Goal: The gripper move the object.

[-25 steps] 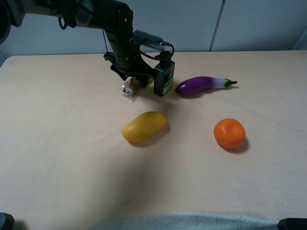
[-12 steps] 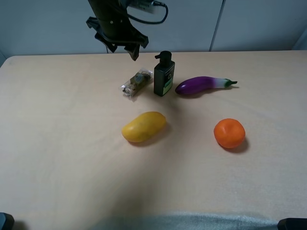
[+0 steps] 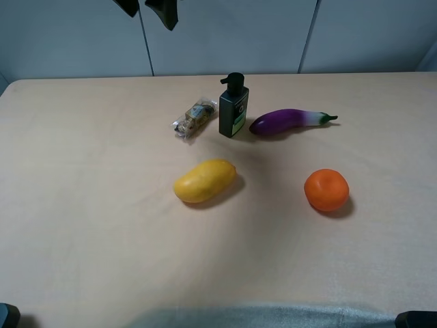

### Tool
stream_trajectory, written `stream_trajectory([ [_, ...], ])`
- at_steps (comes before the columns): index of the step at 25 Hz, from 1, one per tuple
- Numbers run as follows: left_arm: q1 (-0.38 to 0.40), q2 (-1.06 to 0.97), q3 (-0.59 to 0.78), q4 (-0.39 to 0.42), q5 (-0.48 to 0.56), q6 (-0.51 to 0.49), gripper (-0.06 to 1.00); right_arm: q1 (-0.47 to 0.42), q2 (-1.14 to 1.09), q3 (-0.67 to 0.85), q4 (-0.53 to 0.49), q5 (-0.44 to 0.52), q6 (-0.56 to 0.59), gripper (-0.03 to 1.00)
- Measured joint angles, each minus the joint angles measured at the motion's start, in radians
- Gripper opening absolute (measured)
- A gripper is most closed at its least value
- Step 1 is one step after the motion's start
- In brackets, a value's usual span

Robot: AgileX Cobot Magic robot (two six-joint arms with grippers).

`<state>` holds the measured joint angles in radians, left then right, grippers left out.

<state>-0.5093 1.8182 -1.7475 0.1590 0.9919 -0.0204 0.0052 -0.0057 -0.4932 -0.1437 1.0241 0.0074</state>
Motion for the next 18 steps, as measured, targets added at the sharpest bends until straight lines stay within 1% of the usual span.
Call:
stream_trajectory([
  [4,0.000,-0.086,0.001,0.042,0.086,-0.003,0.74,0.000,0.000,0.000,0.000,0.000,0.000,0.63],
  [8,0.000,-0.187,0.040,0.051,0.116,-0.005,0.74,0.000,0.000,0.000,0.000,0.000,0.000,0.63],
  [11,0.000,-0.276,0.105,0.053,0.126,-0.006,0.74,0.000,0.000,0.000,0.000,0.000,0.000,0.63],
  [15,0.003,-0.414,0.225,0.055,0.126,-0.006,0.74,0.000,0.000,0.000,0.000,0.000,0.000,0.63],
  [18,0.040,-0.525,0.332,0.051,0.121,-0.017,0.74,0.000,0.000,0.000,0.000,0.000,0.000,0.63],
])
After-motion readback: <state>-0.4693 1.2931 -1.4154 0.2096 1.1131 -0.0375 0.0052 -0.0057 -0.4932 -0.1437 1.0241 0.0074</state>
